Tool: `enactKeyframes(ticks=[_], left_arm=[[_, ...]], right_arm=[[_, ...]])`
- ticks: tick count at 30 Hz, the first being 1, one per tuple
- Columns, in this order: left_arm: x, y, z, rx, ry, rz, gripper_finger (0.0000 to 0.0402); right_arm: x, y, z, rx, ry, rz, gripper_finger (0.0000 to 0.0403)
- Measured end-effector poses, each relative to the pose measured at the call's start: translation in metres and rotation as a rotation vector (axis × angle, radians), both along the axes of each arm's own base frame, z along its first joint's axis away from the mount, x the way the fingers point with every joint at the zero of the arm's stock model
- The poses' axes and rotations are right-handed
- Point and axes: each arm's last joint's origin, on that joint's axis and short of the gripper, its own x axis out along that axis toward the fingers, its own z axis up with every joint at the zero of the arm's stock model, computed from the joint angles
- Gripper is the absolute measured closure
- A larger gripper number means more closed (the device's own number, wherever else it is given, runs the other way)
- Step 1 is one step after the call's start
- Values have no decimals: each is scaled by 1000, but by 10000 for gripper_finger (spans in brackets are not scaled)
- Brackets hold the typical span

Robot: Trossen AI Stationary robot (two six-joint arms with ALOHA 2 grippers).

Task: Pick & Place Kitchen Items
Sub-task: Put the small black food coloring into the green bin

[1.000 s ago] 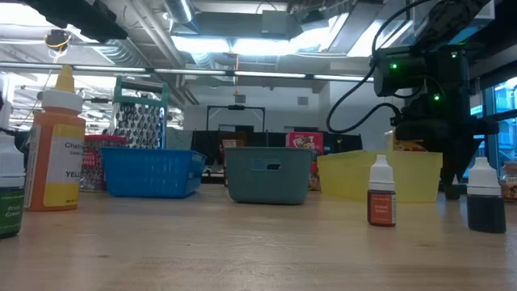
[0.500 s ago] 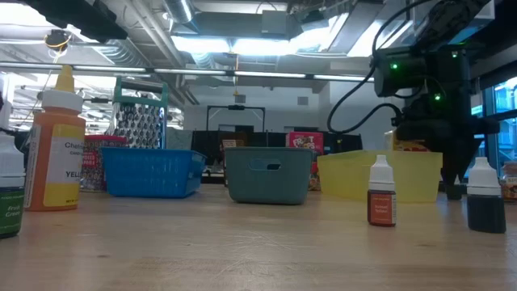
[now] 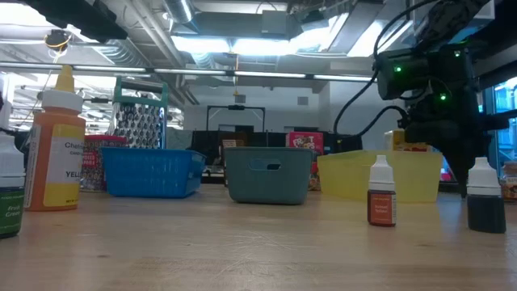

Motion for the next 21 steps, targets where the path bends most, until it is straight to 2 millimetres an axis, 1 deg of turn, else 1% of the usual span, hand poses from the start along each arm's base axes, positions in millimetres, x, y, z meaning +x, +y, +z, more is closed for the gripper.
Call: enactKeyframes(ticks=[7,15,19,21], left_arm=[[0,0,0,0,0,0,253],[0,0,0,0,0,0,253],[0,0,0,0,0,0,253],[0,0,0,0,0,0,253]], right_arm=[[10,-1,23,-1,-7,3,324],[12,-1,54,21,51,4,325],[16,1,70,69,44,4,325],[20,5,79,95,9,34,325]])
